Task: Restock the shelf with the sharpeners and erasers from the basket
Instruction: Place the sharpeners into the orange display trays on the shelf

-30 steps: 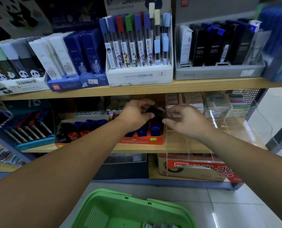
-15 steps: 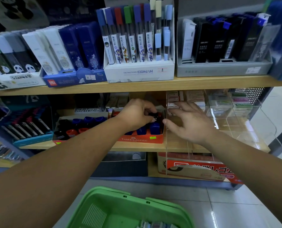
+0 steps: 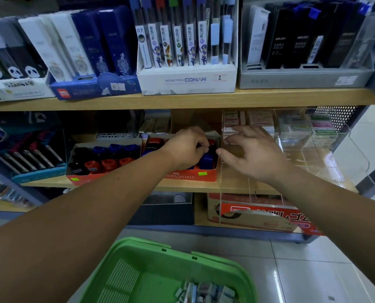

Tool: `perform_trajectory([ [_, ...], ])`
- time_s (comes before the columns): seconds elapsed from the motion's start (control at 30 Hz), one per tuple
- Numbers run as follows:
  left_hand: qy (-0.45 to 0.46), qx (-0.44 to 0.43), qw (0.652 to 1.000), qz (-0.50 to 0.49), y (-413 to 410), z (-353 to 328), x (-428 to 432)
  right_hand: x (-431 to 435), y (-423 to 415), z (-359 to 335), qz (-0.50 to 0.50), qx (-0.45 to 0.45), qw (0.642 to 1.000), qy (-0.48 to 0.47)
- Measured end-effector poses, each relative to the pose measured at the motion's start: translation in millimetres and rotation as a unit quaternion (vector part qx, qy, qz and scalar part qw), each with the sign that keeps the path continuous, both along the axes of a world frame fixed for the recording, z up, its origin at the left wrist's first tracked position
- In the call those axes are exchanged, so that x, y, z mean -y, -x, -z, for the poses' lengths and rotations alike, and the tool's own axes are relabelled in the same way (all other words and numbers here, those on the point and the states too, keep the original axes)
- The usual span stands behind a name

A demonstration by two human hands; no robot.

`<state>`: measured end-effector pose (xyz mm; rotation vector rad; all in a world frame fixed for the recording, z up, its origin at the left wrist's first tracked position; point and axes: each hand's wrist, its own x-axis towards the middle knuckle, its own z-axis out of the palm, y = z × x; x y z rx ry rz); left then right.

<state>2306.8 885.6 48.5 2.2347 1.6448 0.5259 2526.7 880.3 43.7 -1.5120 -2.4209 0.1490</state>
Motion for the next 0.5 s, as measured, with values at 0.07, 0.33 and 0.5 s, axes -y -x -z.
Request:
perform_trajectory([
  [0.07,0.009,-0.017,1.0,0.01,1,-2,1,0,-1,-1,-0.003,0.005,1.0,-0.007],
  [0.33,-0.144,0.077,0.986,-0.034,12,7,77,55,11,-31,-0.097,0.081,0.977,-0.17],
  [0.5,-0.078,0.16,0.983,-0.05,16,44,162,132,32,-7,-0.228,0.034,0.973,0.009],
])
